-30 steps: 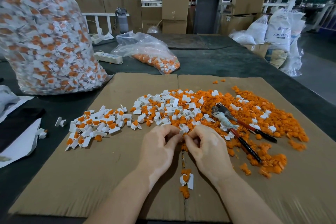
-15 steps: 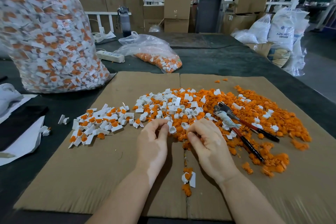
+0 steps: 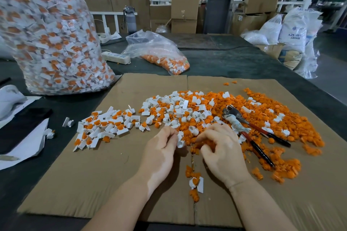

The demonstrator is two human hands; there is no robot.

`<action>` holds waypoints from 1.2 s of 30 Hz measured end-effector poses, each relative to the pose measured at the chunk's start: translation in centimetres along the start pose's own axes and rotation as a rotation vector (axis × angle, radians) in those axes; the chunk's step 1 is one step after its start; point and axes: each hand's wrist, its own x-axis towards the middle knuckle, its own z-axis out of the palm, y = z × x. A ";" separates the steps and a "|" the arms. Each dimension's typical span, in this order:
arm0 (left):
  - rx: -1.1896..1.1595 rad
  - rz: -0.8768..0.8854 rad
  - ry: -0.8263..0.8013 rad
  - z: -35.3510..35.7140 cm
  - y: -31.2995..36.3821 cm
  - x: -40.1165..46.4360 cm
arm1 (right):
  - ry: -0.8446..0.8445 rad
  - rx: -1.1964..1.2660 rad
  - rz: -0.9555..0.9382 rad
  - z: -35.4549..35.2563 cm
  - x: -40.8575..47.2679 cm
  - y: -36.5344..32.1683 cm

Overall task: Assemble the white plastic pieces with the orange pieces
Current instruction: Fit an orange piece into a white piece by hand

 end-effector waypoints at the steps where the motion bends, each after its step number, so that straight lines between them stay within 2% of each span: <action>1: 0.019 0.023 -0.035 -0.2 0.0 -0.3 | -0.010 -0.020 -0.004 0.0 0.0 0.0; 5: 0.032 0.096 -0.156 -0.9 0.3 -1.3 | -0.078 -0.138 -0.054 0.3 -0.2 0.0; 8: 0.000 0.093 -0.177 -1.1 0.5 -1.6 | -0.101 -0.176 -0.063 0.3 -0.1 0.0; 15: -0.188 -0.105 -0.057 -0.6 0.6 -0.9 | -0.123 -0.160 -0.096 0.3 -0.1 -0.3; 20: -0.288 -0.163 0.017 -0.3 0.6 -0.6 | -0.139 -0.199 -0.110 0.3 -0.3 -0.5; 25: -0.266 -0.178 0.111 0.1 0.4 0.0 | -0.096 -0.233 -0.155 0.5 -0.2 -0.4; 28: -0.286 -0.196 0.143 0.7 0.8 0.8 | -0.025 -0.101 -0.071 0.5 -0.1 -0.3; 32: -0.286 -0.158 0.086 2.1 1.9 2.0 | 0.087 0.168 0.108 0.1 0.1 0.2; 36: -0.298 -0.111 0.047 3.4 2.2 2.0 | 0.118 0.280 0.162 -0.2 0.2 0.2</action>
